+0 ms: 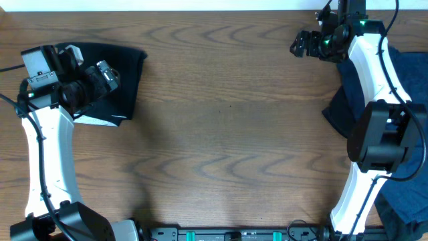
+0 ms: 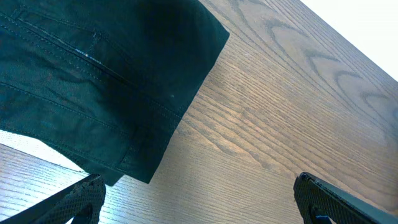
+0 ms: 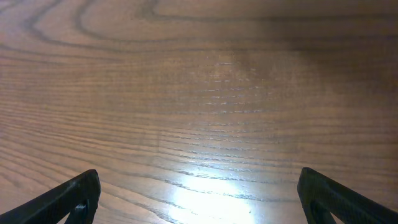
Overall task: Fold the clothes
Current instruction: 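Reach the right gripper to the blue trousers pile and grasp its waistband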
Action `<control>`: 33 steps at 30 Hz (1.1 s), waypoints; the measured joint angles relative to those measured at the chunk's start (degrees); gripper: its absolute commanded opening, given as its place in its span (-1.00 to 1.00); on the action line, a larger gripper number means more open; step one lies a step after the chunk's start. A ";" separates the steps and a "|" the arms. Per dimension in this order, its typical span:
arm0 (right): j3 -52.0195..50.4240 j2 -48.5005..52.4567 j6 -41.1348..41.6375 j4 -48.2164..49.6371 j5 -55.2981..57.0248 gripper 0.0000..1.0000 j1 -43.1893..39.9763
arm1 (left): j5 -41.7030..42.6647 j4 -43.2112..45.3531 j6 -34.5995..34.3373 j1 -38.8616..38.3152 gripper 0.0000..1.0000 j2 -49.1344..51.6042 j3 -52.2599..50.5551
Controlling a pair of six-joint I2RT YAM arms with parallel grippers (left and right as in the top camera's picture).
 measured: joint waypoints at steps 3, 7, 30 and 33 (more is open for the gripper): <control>0.02 0.00 -0.48 -4.11 0.39 0.98 0.00 | -0.02 0.00 0.00 0.00 0.96 0.00 0.00; 0.02 0.00 -2.49 -6.75 3.32 0.74 -0.44 | 0.00 -0.02 0.00 0.00 0.96 0.00 0.00; 0.00 0.02 -26.91 -5.51 12.85 0.64 -23.74 | 0.00 -0.04 0.00 0.00 0.96 0.00 0.00; 0.00 0.00 -27.28 -5.79 7.10 0.68 -24.65 | 0.00 -0.04 0.00 0.00 0.96 0.00 0.00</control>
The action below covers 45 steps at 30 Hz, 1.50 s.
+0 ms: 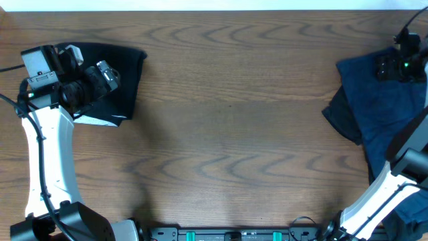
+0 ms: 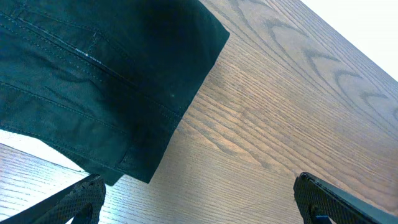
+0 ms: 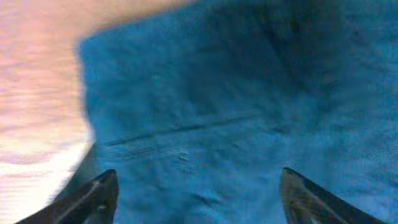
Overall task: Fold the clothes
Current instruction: 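Reach the right gripper to the blue trousers pile and grasp its waistband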
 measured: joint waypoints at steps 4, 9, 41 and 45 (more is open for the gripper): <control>0.00 0.02 -0.33 0.02 -3.39 0.82 1.75 | -0.02 0.00 0.00 0.00 0.96 0.00 0.00; 0.00 0.04 0.74 0.70 0.57 0.76 8.31 | 0.00 0.00 0.00 0.00 0.96 0.00 0.00; -3.06 10.49 9.73 14.34 25.31 0.48 19.32 | -0.02 0.00 0.00 0.00 0.96 0.00 0.00; -3.08 10.47 10.54 13.90 26.08 0.47 19.32 | -0.02 0.00 0.00 0.00 0.96 0.00 0.00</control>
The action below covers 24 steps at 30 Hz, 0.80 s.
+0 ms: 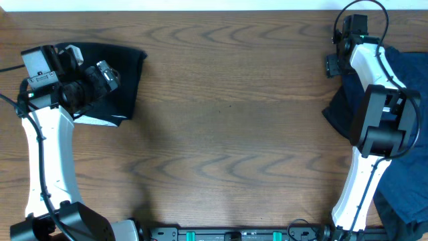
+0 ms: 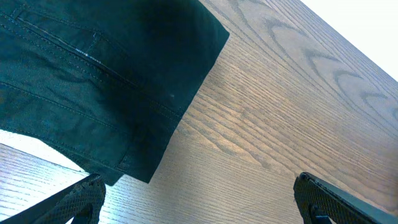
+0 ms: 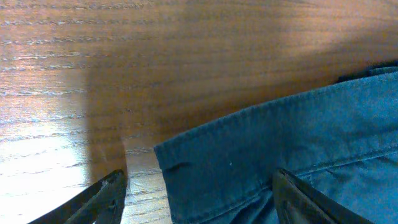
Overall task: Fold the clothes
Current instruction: 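Reach the right gripper to the blue trousers pile and grasp its waistband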
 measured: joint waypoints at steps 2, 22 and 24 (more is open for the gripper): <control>0.00 -0.09 0.72 -0.92 0.59 0.43 0.00 | 0.02 0.00 0.00 0.00 0.96 0.00 0.00; -0.50 -0.20 1.77 -1.18 2.32 0.14 -0.02 | 0.02 0.00 0.00 0.00 0.96 0.00 0.00; -0.72 -0.20 0.17 -0.35 2.34 0.05 -0.02 | 0.00 0.00 0.00 0.00 0.96 0.00 0.00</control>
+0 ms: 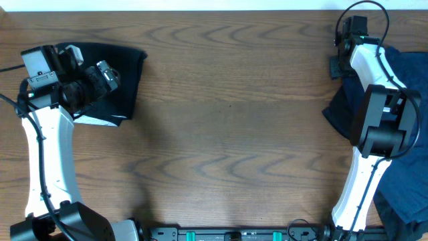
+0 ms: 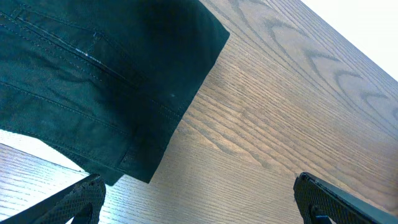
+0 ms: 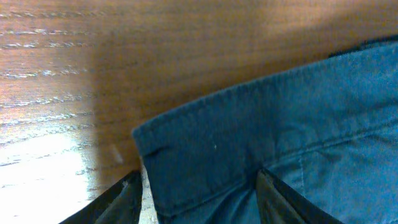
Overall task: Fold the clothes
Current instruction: 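Reach the right gripper to the blue trousers pile and grasp its waistband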
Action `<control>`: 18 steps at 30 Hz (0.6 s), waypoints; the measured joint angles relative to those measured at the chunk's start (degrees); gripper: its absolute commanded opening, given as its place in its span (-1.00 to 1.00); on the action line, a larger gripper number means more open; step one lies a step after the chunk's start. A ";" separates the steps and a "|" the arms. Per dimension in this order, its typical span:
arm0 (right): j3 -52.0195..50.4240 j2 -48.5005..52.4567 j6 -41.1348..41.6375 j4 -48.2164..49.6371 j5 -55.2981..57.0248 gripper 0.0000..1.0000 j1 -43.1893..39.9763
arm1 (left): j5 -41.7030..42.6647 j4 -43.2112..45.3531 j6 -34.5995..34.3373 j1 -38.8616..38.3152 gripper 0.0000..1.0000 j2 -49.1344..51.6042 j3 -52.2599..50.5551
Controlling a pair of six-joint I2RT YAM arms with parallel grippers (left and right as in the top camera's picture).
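Observation:
A dark green folded garment [image 1: 126,80] lies at the table's far left, its hemmed corner [image 2: 155,93] filling the left wrist view. My left gripper [image 1: 112,75] hovers over its right edge, open, with only bare wood between the fingers [image 2: 78,199]. A blue garment [image 1: 401,87] lies rumpled at the far right. My right gripper [image 1: 334,65] is at its upper left corner, and the seamed band of that corner [image 3: 211,155] sits between the open fingers [image 3: 121,199], low over the wood.
A white patch [image 1: 100,121] shows under the dark garment's near edge. More blue cloth [image 1: 408,207] lies at the right front corner, behind the right arm's base. The brown wooden table [image 1: 227,134] stretches between the two garments.
My right gripper has edged onto the blue garment's corner, so the band now lies between its fingers, which stand closer together. The left arm and the dark garment have not moved.
My right gripper was first open over bare wood left of the blue garment. Then it was over the garment near the table's right edge. Then it was at the garment's upper left corner, and now it straddles that corner. The left gripper stayed open over the dark garment.

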 measured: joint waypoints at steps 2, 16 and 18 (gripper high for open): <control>-0.07 0.00 -1.36 0.44 0.00 -0.09 0.00 | 0.02 0.00 0.00 0.00 0.96 0.00 0.00; 0.66 0.02 -4.79 -1.14 -2.01 -0.98 -0.83 | 0.02 0.00 0.00 0.00 0.96 0.00 0.00; 1.70 0.00 -4.79 -2.60 -2.16 -0.98 -0.83 | 0.02 0.00 0.00 0.00 0.96 0.00 0.00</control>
